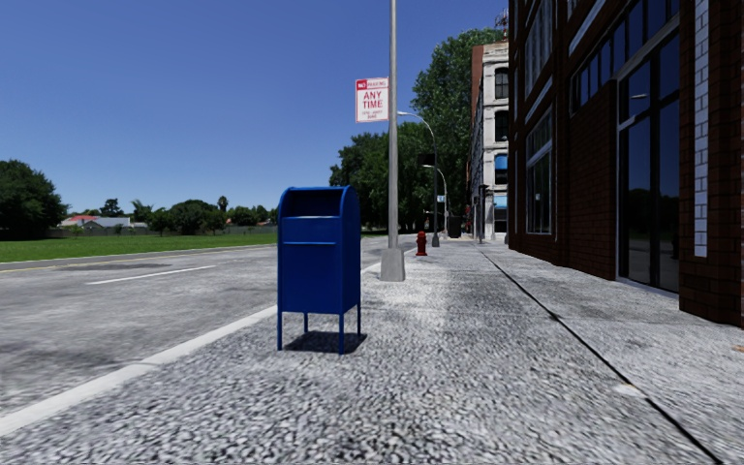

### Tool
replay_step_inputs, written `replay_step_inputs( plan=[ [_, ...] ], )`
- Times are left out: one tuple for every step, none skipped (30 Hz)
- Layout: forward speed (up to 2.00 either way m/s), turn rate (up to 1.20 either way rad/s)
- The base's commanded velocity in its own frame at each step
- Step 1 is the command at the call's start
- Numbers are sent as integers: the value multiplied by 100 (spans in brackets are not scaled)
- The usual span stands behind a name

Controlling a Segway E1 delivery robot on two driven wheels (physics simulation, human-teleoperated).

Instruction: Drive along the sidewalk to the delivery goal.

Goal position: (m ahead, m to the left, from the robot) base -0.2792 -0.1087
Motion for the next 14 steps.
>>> replay_step_inputs(
  plan=[
    [0, 0],
    [0, 0],
    [0, 0],
    [0, 0],
    [0, 0],
    [0, 0],
    [0, 0],
    [0, 0],
    [0, 0],
    [0, 0],
    [0, 0],
    [0, 0],
    [0, 0],
    [0, 0]
  ],
)
